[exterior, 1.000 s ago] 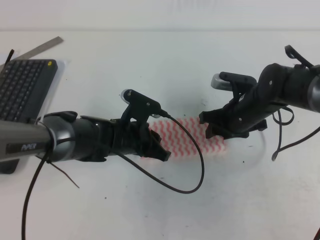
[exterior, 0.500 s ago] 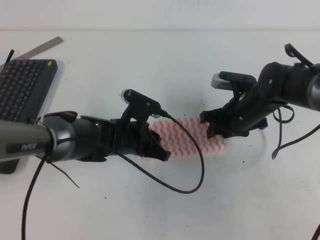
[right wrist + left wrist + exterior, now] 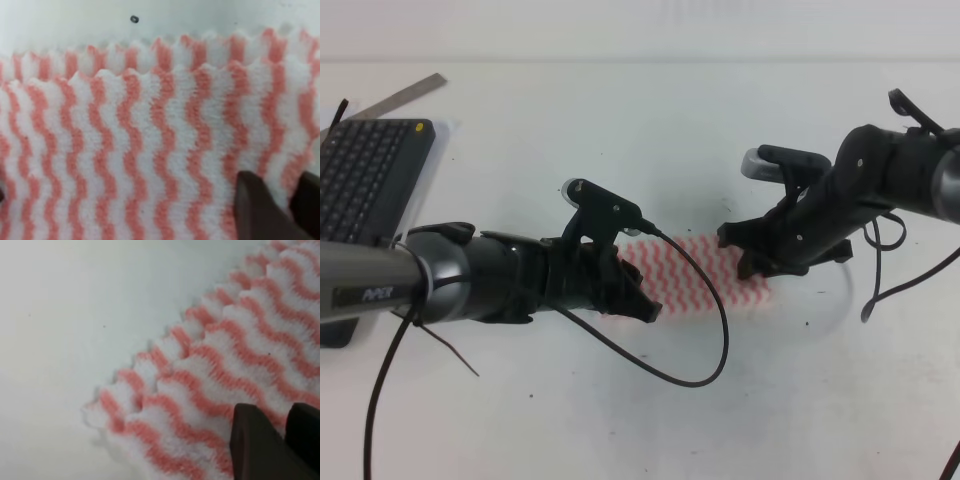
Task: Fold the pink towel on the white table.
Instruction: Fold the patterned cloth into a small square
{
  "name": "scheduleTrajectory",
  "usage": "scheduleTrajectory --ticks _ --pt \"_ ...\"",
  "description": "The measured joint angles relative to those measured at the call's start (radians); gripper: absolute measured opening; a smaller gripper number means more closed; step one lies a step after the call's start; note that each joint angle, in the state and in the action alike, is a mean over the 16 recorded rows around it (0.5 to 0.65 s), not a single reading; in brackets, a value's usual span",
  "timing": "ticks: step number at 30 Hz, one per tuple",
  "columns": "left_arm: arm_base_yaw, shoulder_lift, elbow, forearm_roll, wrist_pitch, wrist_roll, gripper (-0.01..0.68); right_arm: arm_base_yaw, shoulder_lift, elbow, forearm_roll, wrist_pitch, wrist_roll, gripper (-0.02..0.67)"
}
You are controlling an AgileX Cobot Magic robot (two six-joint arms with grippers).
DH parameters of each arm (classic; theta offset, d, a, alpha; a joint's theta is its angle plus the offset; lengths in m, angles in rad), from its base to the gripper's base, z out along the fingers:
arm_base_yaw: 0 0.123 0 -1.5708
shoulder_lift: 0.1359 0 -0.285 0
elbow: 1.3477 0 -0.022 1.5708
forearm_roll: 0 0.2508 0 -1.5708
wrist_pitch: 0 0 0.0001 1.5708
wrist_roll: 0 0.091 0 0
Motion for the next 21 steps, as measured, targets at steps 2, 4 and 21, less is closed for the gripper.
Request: scheduleTrajectory --ticks 2,4,21 --pt "0.0 0.0 0.0 0.0 0.0 0.0 0.132 0.0 0.0 0.0 0.003 0.003 0.0 0.081" --pt "0.0 0.001 0.0 0.0 0.0 0.0 0.132 0.0 0.001 -0.002 0.008 0.006 0.0 0.052" --pt "0.0 -0.002 0.0 0.0 0.0 0.0 0.132 0.0 0.015 -0.093 0.055 0.101 -0.023 -0.012"
